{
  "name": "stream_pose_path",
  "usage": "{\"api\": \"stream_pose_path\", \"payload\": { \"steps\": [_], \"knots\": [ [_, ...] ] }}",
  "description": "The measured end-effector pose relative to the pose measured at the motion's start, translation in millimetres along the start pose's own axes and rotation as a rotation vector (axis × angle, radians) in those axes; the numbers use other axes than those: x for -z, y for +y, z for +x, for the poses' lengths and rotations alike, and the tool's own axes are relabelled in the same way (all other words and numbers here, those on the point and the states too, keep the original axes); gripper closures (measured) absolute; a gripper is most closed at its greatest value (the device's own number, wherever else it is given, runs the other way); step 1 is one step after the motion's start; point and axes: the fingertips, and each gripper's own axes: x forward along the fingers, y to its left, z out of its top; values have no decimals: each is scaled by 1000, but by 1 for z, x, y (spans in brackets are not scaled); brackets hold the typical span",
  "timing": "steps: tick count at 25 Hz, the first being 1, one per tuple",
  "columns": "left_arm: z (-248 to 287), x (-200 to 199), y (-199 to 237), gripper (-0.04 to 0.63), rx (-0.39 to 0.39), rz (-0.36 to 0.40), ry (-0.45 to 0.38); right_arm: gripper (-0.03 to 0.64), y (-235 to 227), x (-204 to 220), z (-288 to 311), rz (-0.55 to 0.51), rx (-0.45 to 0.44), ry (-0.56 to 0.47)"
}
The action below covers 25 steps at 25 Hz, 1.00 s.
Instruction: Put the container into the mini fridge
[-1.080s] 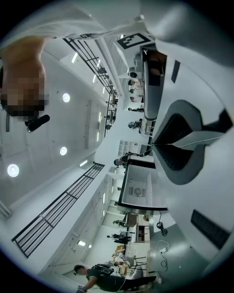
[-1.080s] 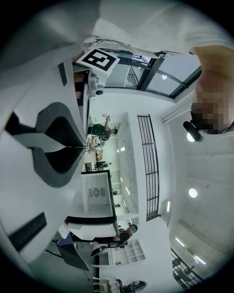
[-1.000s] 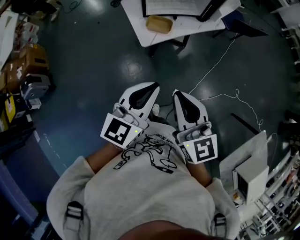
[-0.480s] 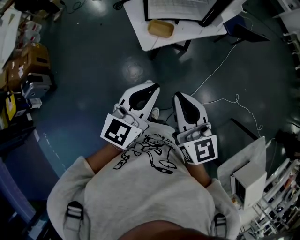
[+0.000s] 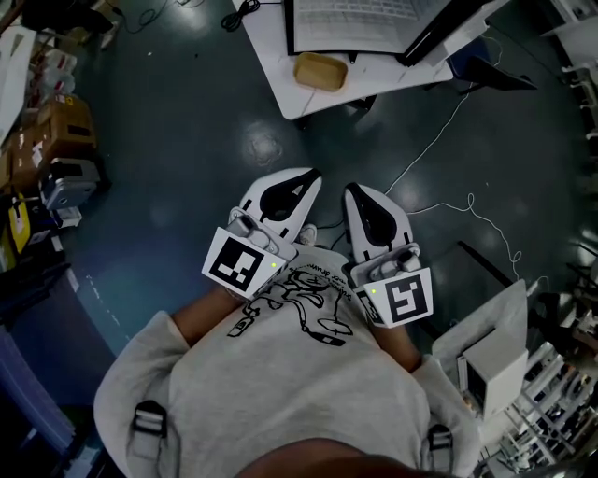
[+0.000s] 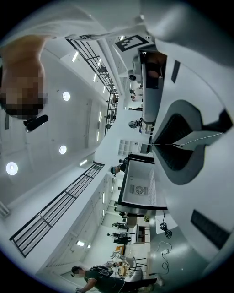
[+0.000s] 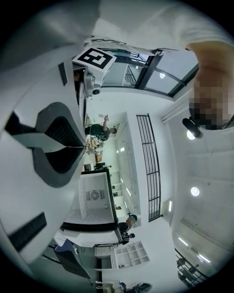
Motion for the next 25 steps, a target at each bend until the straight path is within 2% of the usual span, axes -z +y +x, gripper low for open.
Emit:
{"api": "stream_pose_path", "payload": {
  "steps": [25],
  "knots": [
    [93,-42,150,577,74,0,-20,589,-73,-37,162,-37,58,0]
  ]
}}
